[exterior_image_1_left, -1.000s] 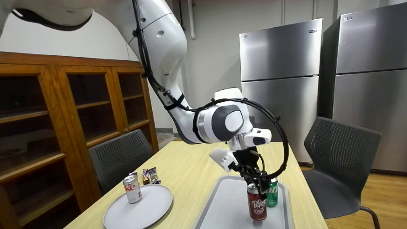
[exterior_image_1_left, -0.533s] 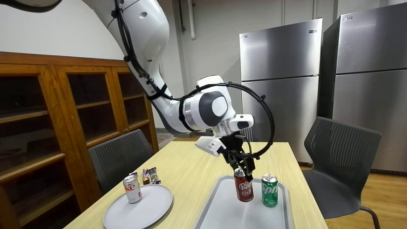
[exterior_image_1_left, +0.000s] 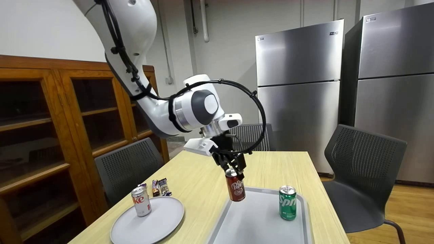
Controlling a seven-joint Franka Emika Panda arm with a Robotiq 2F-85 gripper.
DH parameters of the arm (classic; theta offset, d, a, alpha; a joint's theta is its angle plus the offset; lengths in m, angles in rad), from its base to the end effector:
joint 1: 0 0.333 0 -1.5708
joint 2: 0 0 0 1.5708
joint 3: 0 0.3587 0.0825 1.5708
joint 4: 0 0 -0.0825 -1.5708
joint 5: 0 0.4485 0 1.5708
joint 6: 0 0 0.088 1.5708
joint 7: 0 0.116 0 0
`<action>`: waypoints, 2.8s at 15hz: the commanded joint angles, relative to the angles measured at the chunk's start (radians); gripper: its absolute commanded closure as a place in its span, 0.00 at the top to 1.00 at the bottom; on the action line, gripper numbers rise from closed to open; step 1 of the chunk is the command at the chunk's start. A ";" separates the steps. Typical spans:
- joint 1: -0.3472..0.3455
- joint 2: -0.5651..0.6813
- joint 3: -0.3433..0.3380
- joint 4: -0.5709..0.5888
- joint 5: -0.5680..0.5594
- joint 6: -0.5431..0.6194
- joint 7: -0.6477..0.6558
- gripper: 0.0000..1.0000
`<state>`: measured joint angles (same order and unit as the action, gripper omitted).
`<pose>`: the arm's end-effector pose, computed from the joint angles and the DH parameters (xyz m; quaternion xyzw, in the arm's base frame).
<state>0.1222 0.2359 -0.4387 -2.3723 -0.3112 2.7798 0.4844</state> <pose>0.5446 -0.1694 0.2295 0.9585 -0.2442 0.0984 0.1090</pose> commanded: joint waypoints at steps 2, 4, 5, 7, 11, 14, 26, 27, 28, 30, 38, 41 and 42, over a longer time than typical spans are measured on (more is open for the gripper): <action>0.046 -0.095 0.064 -0.062 -0.099 -0.034 0.131 0.39; 0.061 -0.111 0.111 -0.075 -0.109 -0.045 0.175 0.39; 0.066 -0.116 0.134 -0.080 -0.115 -0.049 0.193 0.39; 0.079 -0.126 0.189 -0.088 -0.117 -0.063 0.227 0.39; 0.103 -0.129 0.287 -0.091 -0.117 -0.102 0.282 0.39; 0.115 -0.112 0.352 -0.081 -0.103 -0.140 0.303 0.39; 0.141 0.022 0.406 -0.009 -0.098 -0.159 0.376 0.39; 0.143 0.037 0.404 0.002 -0.094 -0.156 0.375 0.39; 0.144 0.052 0.403 0.015 -0.088 -0.154 0.372 0.39; 0.147 0.079 0.401 0.039 -0.076 -0.151 0.364 0.39; 0.161 0.148 0.387 0.101 -0.043 -0.152 0.349 0.39; 0.162 0.151 0.385 0.105 -0.036 -0.152 0.343 0.90; 0.162 0.145 0.384 0.103 -0.035 -0.152 0.343 0.97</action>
<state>0.2632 0.3902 -0.0396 -2.2858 -0.3676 2.6480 0.8265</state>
